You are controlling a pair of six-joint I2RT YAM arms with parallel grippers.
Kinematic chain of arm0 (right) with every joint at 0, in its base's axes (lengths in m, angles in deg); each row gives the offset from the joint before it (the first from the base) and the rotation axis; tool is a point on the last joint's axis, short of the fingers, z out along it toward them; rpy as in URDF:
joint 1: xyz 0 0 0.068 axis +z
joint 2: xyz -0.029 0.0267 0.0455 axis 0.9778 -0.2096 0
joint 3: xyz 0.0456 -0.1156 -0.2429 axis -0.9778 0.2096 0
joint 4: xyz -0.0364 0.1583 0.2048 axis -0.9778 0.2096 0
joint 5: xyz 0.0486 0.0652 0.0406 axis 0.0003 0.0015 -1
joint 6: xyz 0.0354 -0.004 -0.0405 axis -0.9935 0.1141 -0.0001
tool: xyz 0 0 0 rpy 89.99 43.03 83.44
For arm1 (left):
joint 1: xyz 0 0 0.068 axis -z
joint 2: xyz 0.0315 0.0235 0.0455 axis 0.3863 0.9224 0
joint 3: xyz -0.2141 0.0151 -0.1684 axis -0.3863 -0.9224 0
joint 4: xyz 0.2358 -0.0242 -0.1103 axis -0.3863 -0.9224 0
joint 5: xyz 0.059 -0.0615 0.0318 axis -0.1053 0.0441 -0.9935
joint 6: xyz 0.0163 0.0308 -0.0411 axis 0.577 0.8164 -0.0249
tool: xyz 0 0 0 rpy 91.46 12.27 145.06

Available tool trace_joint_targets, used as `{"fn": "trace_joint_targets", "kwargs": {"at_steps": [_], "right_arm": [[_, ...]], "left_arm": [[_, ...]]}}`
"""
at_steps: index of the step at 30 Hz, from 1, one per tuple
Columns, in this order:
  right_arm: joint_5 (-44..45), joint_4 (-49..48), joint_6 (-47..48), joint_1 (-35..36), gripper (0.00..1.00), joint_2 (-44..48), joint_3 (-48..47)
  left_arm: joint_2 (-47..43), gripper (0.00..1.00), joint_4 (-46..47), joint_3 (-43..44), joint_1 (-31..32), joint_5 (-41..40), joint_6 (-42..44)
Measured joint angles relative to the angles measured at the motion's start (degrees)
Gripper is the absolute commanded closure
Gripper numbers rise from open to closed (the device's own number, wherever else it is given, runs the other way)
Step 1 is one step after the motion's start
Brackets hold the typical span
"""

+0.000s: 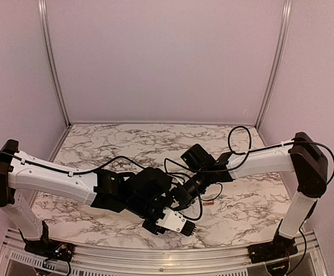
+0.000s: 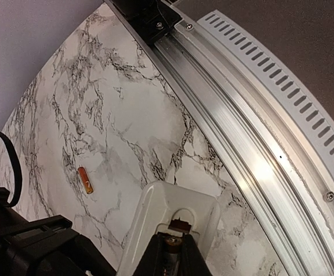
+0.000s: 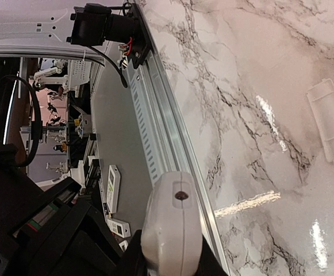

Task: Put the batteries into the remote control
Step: Place the battery in the battery compartment.

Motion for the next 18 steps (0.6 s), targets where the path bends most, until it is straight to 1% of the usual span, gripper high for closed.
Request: {"fn": "trace_joint_targets", "kwargs": {"at_steps": [4,7,18], "right_arm": [[0.44,0.11,0.24,-0.13,1.00,-0.07,0.04],[0.87,0.13,0.63,-0.33,1.00,-0.17,0.33],[2.16,-1.29,0.59,-0.50,1.00,-0.22,0.94]], "left_arm": [[0.92,0.94,-0.96,1.03,0.02,-0.50,-0.20],[1.70,0.91,-1.27,1.53,0.07,-1.03,-0.28],[1.95,0.83,-1.36,1.07,0.57,-3.89,-1.22]]}}
